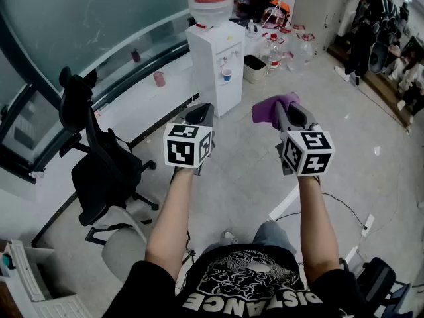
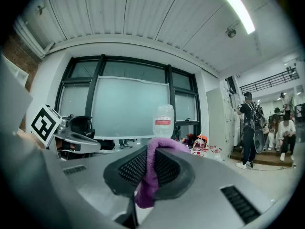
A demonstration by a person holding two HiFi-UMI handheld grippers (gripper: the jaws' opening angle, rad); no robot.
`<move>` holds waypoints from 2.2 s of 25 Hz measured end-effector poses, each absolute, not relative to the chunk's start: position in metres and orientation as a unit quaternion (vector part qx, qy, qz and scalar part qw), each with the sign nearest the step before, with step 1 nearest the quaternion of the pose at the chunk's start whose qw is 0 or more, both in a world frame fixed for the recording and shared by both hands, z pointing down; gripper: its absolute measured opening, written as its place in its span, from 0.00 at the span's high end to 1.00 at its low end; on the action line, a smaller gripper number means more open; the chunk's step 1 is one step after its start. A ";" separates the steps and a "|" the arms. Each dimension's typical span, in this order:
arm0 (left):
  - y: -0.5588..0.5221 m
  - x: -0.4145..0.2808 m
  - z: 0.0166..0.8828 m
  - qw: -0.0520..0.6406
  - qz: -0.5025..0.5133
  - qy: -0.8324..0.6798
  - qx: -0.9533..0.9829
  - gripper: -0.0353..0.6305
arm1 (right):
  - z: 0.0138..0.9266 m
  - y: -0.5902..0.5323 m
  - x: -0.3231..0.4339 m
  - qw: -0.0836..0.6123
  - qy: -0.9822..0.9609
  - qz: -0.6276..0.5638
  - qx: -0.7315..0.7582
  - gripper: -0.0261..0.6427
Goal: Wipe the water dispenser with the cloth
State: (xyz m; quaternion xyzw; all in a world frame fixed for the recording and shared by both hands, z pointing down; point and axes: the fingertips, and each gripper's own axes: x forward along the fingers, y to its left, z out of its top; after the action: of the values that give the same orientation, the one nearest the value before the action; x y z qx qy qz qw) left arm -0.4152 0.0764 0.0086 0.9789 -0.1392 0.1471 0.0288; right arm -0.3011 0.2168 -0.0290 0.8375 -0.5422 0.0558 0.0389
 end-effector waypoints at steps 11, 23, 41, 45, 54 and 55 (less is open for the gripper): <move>0.060 -0.386 0.017 0.024 0.155 -0.142 0.977 0.91 | -0.018 0.199 -0.271 0.029 -0.548 0.064 0.833 0.91; 0.009 -0.274 0.032 0.026 0.161 -0.189 0.968 0.91 | 0.006 0.139 -0.152 0.025 -0.594 0.071 0.801 0.91; -0.046 -0.134 0.040 0.046 0.185 -0.306 0.933 0.91 | 0.024 0.041 0.003 0.014 -0.696 0.106 0.710 0.91; -0.059 -0.130 0.040 0.046 0.185 -0.319 0.928 0.91 | 0.028 0.012 0.003 0.009 -0.715 0.112 0.690 0.91; -0.112 -0.121 0.060 0.050 0.187 -0.328 0.925 0.91 | 0.048 -0.072 -0.012 0.001 -0.742 0.132 0.657 0.91; -0.123 -0.119 0.064 0.052 0.187 -0.328 0.925 0.91 | 0.052 -0.085 -0.013 0.000 -0.744 0.135 0.655 0.91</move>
State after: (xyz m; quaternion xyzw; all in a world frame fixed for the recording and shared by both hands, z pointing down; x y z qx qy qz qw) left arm -0.1192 -0.1226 0.0645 0.9246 -0.3278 0.1870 0.0523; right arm -0.0128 -0.0852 0.0518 0.6548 -0.7437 0.1347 0.0004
